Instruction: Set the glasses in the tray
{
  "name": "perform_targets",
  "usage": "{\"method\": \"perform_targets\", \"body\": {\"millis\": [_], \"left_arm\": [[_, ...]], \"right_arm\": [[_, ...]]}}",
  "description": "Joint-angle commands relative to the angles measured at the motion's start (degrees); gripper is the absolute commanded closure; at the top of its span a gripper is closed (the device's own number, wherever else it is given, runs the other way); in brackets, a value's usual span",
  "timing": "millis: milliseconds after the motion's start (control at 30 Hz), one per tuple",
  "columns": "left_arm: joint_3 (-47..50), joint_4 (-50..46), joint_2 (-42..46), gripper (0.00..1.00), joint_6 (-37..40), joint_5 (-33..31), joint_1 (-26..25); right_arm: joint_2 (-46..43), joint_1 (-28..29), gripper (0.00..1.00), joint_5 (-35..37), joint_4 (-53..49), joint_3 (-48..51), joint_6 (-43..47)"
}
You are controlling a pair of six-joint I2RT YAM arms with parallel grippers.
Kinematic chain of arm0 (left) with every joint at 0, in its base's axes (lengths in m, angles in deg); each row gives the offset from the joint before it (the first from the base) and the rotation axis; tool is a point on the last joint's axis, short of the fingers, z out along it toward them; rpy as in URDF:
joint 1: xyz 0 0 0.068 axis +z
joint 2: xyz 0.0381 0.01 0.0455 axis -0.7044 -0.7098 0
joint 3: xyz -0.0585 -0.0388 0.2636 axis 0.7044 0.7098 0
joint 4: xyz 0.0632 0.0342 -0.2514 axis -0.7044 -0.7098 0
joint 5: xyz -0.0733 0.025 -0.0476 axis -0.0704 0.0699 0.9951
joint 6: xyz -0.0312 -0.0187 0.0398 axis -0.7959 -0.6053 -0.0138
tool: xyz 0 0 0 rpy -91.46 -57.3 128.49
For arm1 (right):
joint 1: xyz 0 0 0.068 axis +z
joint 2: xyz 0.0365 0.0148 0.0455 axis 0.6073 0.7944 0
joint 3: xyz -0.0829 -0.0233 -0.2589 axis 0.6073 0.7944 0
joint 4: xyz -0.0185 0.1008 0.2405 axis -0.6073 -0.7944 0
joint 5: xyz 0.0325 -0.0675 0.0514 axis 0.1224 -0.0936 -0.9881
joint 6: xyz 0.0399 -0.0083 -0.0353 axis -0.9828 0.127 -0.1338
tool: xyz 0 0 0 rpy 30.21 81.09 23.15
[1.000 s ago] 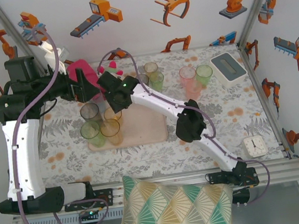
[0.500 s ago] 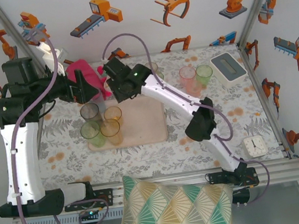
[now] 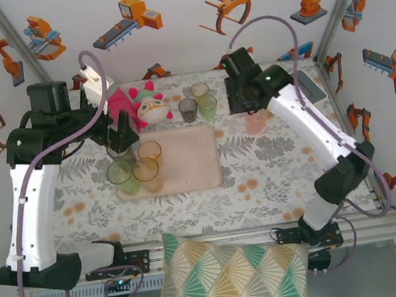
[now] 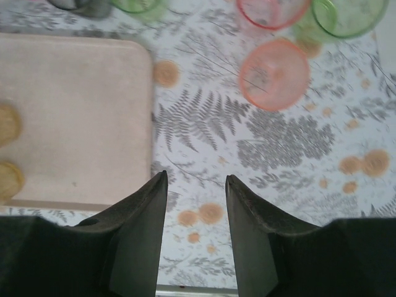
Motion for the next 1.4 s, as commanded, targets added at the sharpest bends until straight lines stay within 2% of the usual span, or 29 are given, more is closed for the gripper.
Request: {"method": "perform_targets", "body": {"millis": [0,233,433,867,1367], "left_arm": [[0.4,-1.3,0.1,0.03,3.0,0.0,-0.6],[0.2,-2.2,0.0,0.03,2.1,2.1,-0.9],[0.5,-2.1,0.7,0.03,0.6,3.5,-1.1],[0.9,-2.2,0.5,0.03,-1.0,3.5,-1.2],[0.9,-2.1,0.0,0.03,-1.4,3.1,-1.2]], "right_arm": [[-4.8,-4.1,0.57,-0.4,-0.5,4.7,-0.6],[-6.7,-12.3,0.57,-4.2,1.0,9.6,1.1],[-4.0,-16.0,0.57,-6.1,5.3,11.3,1.7],[4.1,-18.5,0.58,-7.1,12.7,11.3,0.8],[11.1,-20.8,0.59,-7.9,14.2,10.1,0.0]]}}
